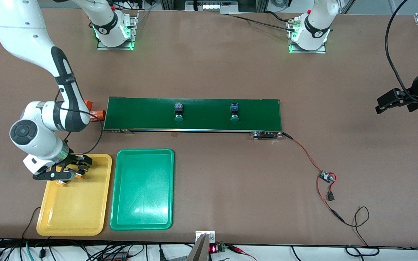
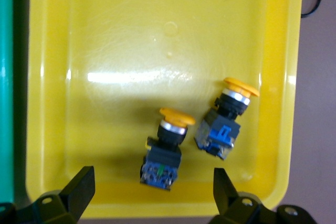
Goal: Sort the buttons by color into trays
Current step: 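Move the right gripper back to the belt and grasp a green button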
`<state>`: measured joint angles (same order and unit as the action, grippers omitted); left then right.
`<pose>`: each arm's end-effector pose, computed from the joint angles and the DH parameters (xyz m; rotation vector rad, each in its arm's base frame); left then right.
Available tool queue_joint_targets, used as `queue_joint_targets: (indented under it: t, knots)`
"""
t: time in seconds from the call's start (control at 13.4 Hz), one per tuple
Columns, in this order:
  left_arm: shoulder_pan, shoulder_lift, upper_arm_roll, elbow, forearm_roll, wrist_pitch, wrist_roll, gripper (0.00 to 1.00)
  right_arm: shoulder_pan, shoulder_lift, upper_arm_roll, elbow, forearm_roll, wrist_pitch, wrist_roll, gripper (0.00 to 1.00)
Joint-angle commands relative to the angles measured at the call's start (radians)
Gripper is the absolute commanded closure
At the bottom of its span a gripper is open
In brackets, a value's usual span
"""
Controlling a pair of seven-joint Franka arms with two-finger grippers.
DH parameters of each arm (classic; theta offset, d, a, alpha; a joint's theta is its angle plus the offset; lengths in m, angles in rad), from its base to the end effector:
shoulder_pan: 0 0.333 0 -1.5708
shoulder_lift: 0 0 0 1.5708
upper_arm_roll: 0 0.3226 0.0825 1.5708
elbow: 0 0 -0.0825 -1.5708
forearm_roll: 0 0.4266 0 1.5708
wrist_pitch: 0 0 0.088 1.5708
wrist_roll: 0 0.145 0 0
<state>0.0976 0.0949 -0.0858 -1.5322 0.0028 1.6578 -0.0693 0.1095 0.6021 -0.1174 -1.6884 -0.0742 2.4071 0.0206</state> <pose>0.6355 0.0100 0.5627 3.1324 0.1276 0.0484 0.7307 -0.0019 0.2021 3.0181 0.0726 0.1815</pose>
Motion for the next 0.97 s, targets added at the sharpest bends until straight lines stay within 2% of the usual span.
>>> queue_joint_targets:
  t: [0.0, 0.15, 0.3, 0.52, 0.67, 0.75, 0.9]
  knots:
    - [0.004, -0.014, -0.005, 0.007, -0.001, -0.081, -0.009, 0.00, 0.004, -0.224, 0.011, -0.242, 0.014, -0.002, -0.001, 0.00]
    - [0.007, -0.014, 0.001, 0.006, -0.003, -0.095, -0.015, 0.00, 0.001, -0.344, 0.045, -0.365, 0.014, -0.003, 0.039, 0.00]
    - [0.007, -0.017, -0.005, 0.010, -0.003, -0.165, -0.021, 0.00, -0.001, -0.431, 0.080, -0.450, 0.014, -0.038, 0.070, 0.00]
    - [0.005, -0.052, -0.009, 0.120, -0.013, -0.310, -0.011, 0.00, -0.001, -0.551, 0.163, -0.514, 0.014, -0.144, 0.175, 0.00]
    - [-0.012, -0.005, -0.006, 0.161, -0.012, -0.310, -0.013, 0.00, -0.001, -0.576, 0.240, -0.518, 0.014, -0.206, 0.283, 0.00]
    - [-0.013, 0.043, -0.006, 0.168, -0.018, -0.290, -0.017, 0.00, -0.001, -0.576, 0.277, -0.519, 0.014, -0.204, 0.323, 0.00]
    - [-0.013, 0.059, -0.005, 0.179, -0.006, -0.261, -0.012, 0.00, -0.001, -0.565, 0.320, -0.548, 0.014, -0.169, 0.410, 0.00]
